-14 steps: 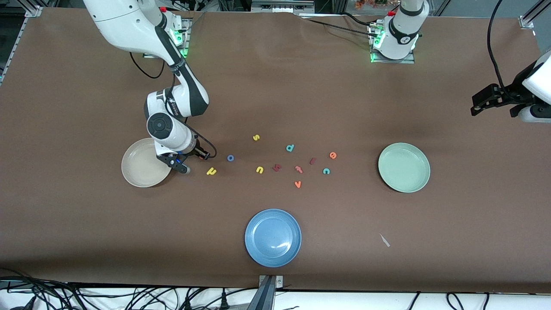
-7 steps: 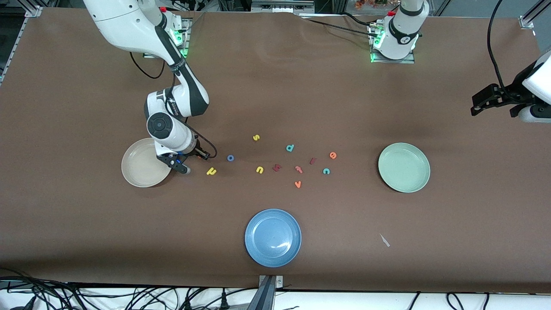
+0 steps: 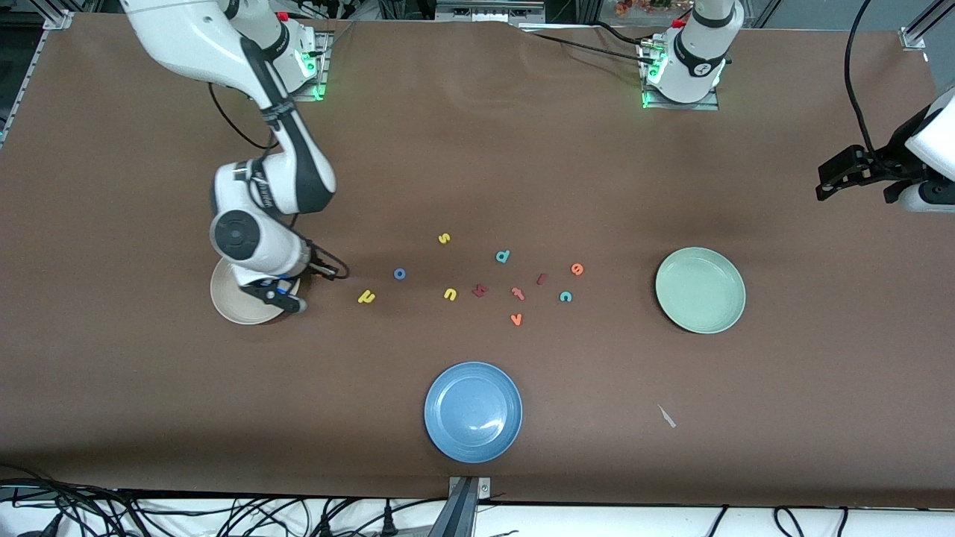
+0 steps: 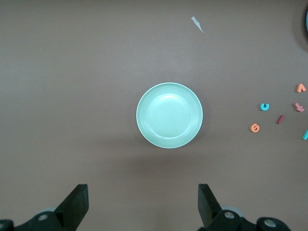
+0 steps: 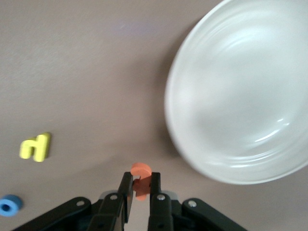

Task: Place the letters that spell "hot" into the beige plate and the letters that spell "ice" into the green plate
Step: 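Move the orange letter onto the beige plate and open the right gripper, then reach the right gripper to the yellow letter while the left gripper starts out, then grasp the yellow letter with the right gripper while the left gripper reaches letters, then place the yellow letter on the beige plate while the left gripper grasps orange letter, then carry the orange letter to the green plate while the right gripper reaches blue letter, then grasp the blue ring letter with the right gripper while the left gripper reaches pink letter, then place the blue letter on the beige plate while the left gripper carries pink letter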

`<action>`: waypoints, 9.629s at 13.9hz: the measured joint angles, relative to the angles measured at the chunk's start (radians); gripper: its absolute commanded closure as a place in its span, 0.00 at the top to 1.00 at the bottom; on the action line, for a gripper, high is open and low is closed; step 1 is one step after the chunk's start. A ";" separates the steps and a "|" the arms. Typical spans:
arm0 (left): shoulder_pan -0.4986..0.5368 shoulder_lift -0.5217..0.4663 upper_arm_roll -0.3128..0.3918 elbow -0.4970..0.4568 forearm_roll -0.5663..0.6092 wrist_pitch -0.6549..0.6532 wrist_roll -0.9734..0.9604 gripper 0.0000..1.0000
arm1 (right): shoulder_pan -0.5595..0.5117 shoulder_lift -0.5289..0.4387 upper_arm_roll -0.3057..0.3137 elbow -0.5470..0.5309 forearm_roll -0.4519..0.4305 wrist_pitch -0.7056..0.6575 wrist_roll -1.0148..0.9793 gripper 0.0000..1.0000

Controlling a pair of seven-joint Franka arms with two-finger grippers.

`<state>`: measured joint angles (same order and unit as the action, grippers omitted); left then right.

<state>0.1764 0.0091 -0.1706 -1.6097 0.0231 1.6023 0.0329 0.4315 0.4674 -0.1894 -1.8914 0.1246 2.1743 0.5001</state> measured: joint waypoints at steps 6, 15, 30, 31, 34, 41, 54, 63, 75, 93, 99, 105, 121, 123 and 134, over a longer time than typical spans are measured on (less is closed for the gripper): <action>0.000 0.000 0.000 0.000 0.000 -0.006 0.000 1.00 | -0.011 -0.039 -0.107 -0.101 0.000 0.061 -0.248 1.00; 0.005 0.000 0.000 0.000 0.000 -0.019 0.000 1.00 | -0.002 0.019 -0.036 0.087 0.119 0.000 0.007 1.00; -0.001 0.000 -0.014 0.000 0.000 -0.027 0.003 1.00 | 0.063 0.230 0.078 0.217 0.136 0.119 0.473 0.99; -0.008 0.001 -0.029 0.000 0.000 -0.037 0.006 1.00 | 0.064 0.234 0.077 0.217 0.136 0.122 0.473 0.99; -0.056 0.025 -0.085 0.000 0.000 -0.049 0.004 1.00 | 0.064 0.246 0.077 0.218 0.136 0.144 0.473 0.89; -0.250 0.261 -0.098 -0.009 0.000 0.057 -0.009 1.00 | 0.065 0.257 0.077 0.221 0.136 0.164 0.472 0.54; -0.465 0.665 -0.099 -0.025 0.000 0.486 -0.046 1.00 | 0.065 0.262 0.077 0.225 0.134 0.170 0.468 0.17; -0.478 0.671 -0.090 -0.111 0.172 0.535 -0.164 0.81 | 0.059 0.218 -0.020 0.266 0.084 -0.035 0.106 0.17; -0.482 0.691 -0.083 -0.113 0.209 0.567 -0.186 0.00 | 0.053 -0.078 -0.205 -0.213 0.076 0.205 -0.454 1.00; -0.128 0.616 -0.168 -0.077 0.237 0.334 0.147 1.00 | 0.215 0.089 0.029 0.011 0.078 0.212 0.114 1.00; -0.203 0.597 -0.332 -0.065 0.231 0.324 -0.160 1.00 | 0.242 0.168 0.045 0.097 0.076 0.211 0.105 1.00; -0.310 0.619 -0.333 -0.065 0.229 0.336 -0.432 1.00 | 0.246 0.204 0.045 0.112 0.076 0.212 0.087 0.88; -0.398 0.758 -0.288 -0.065 0.335 0.671 -0.495 0.57 | 0.245 0.211 0.043 0.124 0.077 0.218 0.099 0.25; -0.396 0.763 -0.269 -0.065 0.349 0.679 -0.485 0.56 | 0.245 0.212 0.043 0.126 0.077 0.219 0.102 0.20; -0.403 0.773 -0.263 -0.055 0.404 0.702 -0.504 0.00 | 0.235 0.212 -0.054 0.195 0.081 0.030 0.010 0.11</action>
<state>-0.2261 0.7823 -0.4338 -1.6649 0.4274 2.3044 -0.4709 0.6661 0.6790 -0.2435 -1.6962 0.2052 2.2047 0.5106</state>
